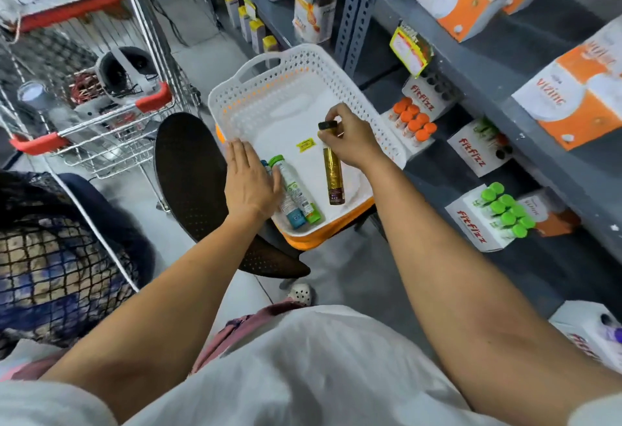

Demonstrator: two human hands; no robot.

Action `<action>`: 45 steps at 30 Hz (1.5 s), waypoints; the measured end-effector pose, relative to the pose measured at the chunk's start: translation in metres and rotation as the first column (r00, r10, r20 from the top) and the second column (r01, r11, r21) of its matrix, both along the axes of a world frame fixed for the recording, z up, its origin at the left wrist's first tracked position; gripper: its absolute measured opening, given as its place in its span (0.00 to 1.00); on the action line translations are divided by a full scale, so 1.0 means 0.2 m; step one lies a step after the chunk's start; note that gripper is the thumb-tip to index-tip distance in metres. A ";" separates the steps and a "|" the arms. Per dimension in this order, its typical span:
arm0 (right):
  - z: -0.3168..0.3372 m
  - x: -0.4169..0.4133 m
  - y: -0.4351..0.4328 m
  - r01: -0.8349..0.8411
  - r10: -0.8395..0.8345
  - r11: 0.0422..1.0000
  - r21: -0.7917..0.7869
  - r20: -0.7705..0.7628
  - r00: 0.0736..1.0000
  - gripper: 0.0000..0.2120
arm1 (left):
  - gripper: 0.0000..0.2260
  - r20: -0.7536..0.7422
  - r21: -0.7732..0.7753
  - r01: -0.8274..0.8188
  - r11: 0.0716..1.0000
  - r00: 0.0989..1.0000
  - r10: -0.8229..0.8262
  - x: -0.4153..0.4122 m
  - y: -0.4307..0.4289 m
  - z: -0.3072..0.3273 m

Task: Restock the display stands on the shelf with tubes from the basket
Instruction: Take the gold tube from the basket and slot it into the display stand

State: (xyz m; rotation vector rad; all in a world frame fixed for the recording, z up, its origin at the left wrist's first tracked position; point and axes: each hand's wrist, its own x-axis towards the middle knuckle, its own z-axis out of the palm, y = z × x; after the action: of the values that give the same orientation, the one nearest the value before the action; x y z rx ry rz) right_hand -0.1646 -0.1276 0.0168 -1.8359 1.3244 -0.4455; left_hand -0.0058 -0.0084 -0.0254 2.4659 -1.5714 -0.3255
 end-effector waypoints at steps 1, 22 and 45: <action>0.02 -0.03 0.00 0.019 -0.019 1.000 -0.006 0.021 1.000 0.12 | 0.32 0.029 0.007 0.024 1.000 0.999 -0.024 -0.01 -0.01 0.01; 1.07 -1.32 0.19 0.681 -0.626 0.568 -0.463 0.294 0.722 0.10 | 0.29 0.493 -0.580 0.790 0.200 0.535 -0.686 -1.30 -0.96 1.18; 1.99 -2.36 0.74 0.676 -0.744 0.165 -0.718 0.359 0.564 0.11 | 0.11 0.711 -0.657 0.699 -0.283 0.449 -0.540 -2.49 -0.74 1.89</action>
State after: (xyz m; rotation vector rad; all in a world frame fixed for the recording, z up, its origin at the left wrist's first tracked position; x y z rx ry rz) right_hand -0.6357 0.0211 0.4150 -1.6972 2.2982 -1.8069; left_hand -0.5030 -0.1566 0.3518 0.4064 -2.0150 0.6369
